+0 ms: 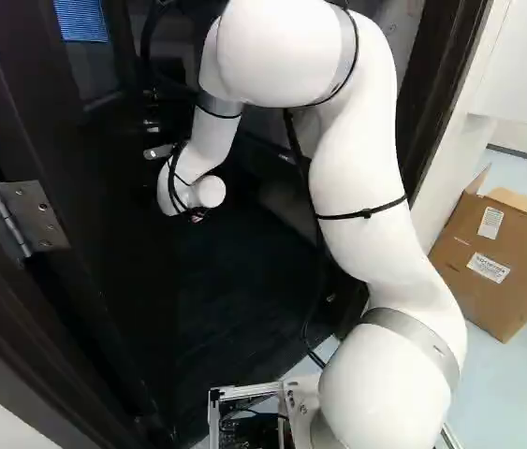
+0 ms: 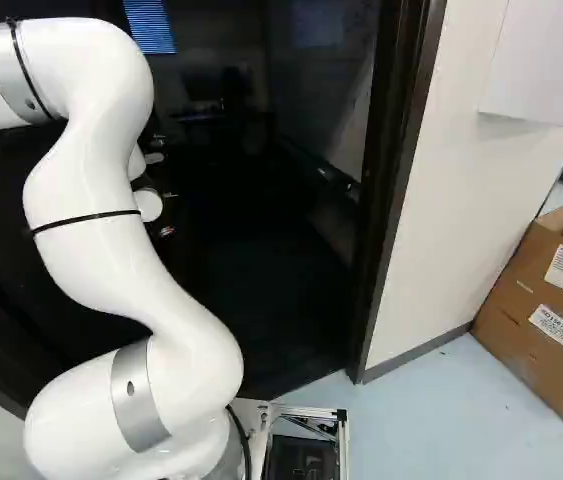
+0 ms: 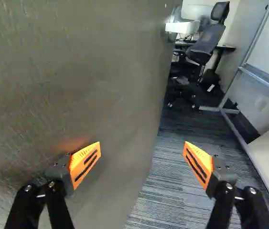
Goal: Open the door and move inside
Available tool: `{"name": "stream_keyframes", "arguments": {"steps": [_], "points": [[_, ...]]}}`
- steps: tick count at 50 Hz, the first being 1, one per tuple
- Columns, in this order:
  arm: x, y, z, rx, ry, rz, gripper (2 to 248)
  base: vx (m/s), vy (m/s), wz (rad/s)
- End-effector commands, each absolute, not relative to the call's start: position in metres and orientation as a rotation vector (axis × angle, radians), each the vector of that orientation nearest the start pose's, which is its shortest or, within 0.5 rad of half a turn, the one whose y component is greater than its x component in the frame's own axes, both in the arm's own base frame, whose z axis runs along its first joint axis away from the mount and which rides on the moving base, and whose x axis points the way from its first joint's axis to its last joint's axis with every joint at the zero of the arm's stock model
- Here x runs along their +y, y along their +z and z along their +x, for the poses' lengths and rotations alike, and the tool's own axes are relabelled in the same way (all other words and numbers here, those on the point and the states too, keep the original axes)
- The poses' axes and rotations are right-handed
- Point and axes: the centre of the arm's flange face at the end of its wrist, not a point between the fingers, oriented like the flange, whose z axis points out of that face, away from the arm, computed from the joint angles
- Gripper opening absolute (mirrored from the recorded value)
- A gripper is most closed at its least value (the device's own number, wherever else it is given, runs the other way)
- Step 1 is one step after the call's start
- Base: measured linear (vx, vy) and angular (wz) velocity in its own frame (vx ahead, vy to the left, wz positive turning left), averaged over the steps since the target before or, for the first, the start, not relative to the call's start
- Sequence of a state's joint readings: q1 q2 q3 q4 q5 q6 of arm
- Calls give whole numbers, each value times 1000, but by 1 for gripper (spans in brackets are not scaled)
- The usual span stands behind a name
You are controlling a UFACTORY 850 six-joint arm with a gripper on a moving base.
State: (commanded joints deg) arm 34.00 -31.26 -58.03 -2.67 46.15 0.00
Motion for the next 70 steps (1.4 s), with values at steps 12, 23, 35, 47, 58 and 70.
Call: {"name": "stream_keyframes", "arguments": {"steps": [12,23,35,47,58,70], "points": [[361,357,506,-746,-1599,-2137,247,0,0,0],[374,356,502,-766,-1592,-2118,247,0,0,0],[387,356,494,-788,-1581,-2100,247,0,0,0],[399,356,483,-822,-1566,-2078,247,0,0,0],[411,356,472,-886,-1548,-2041,247,0,0,0],[423,357,459,-967,-1525,-1995,247,0,0,0]]}}
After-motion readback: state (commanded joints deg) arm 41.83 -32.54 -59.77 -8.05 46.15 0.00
